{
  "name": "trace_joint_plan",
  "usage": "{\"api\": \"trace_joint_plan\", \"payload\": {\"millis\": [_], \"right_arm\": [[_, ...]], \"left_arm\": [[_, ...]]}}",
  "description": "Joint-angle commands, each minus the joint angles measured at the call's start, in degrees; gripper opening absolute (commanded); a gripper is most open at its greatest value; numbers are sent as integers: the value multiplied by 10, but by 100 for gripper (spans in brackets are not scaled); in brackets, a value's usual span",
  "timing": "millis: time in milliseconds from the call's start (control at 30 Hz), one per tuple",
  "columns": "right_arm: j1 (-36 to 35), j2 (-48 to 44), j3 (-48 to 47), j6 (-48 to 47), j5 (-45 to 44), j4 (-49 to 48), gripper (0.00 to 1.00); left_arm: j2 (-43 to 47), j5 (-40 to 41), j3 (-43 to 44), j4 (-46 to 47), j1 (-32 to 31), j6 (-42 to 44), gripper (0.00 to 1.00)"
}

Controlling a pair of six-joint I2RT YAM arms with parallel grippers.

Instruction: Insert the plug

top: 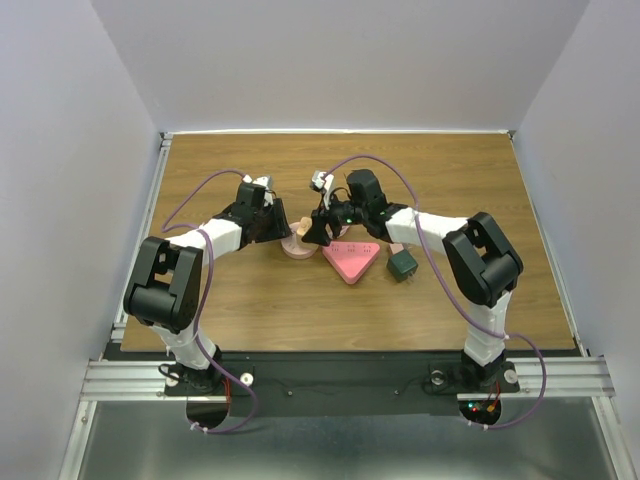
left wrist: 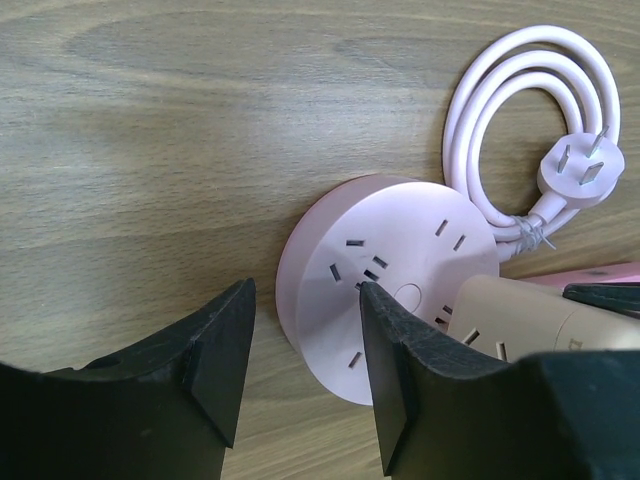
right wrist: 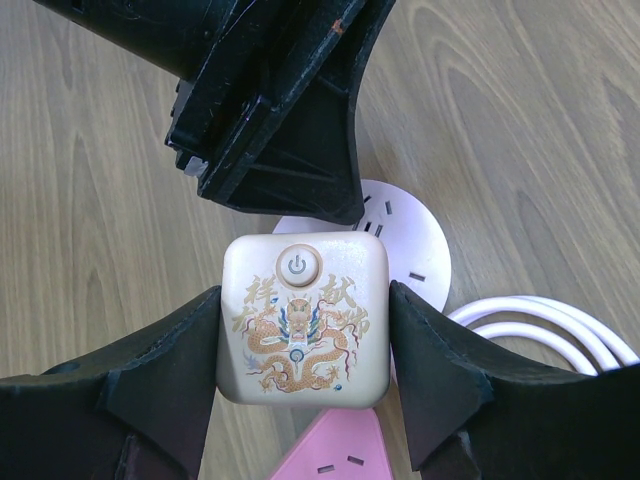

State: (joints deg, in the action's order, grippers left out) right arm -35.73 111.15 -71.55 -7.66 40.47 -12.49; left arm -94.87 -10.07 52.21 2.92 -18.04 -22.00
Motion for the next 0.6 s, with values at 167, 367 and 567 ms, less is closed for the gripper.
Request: {"api": "trace_joint_plan", "payload": {"millis": [167, 367, 567], "right_arm": [[-5, 6, -15, 8, -5, -50, 0], [-5, -5, 17, 11, -25, -58, 0], [-15, -11, 42, 13, -57, -78, 0]], "left_arm": [[5, -9, 4, -2, -3, 1, 56], [2, -11, 4, -2, -3, 1, 56], [0, -14, 5, -2, -3, 2, 56]]}}
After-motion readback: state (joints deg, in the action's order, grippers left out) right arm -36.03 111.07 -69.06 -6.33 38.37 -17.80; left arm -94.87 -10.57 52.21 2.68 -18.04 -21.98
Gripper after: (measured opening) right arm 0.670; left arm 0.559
